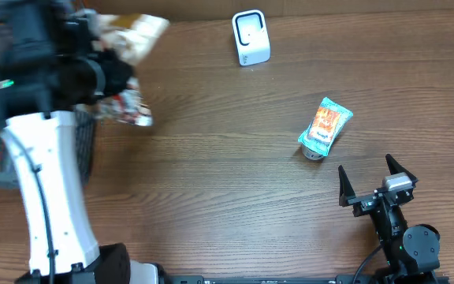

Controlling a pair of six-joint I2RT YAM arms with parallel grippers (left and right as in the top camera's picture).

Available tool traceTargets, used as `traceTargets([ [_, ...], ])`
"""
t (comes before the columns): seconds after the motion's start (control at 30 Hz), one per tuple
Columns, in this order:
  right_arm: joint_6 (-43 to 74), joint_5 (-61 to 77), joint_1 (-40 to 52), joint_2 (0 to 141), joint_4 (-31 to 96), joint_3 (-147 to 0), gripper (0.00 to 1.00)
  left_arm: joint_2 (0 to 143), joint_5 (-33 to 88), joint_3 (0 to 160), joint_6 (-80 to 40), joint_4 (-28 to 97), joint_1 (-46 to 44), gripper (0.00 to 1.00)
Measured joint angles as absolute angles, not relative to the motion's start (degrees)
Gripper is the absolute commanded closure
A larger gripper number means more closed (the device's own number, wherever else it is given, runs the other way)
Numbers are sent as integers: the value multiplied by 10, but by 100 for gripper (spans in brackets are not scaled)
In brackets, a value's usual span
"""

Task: Scan the item barcode
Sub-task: 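Lift the bread bag out and carry it toward the table center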

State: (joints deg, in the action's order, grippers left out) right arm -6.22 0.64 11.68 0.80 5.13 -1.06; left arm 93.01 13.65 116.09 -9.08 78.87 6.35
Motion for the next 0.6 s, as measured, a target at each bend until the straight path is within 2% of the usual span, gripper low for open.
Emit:
traceTargets([
  [0.3,-62,6,117,8,51,-11,0,930,70,970,-133,683,-82,96],
  [0.6,-62,6,117,8,51,-11,0,930,46,759,-196,513,-203,96],
])
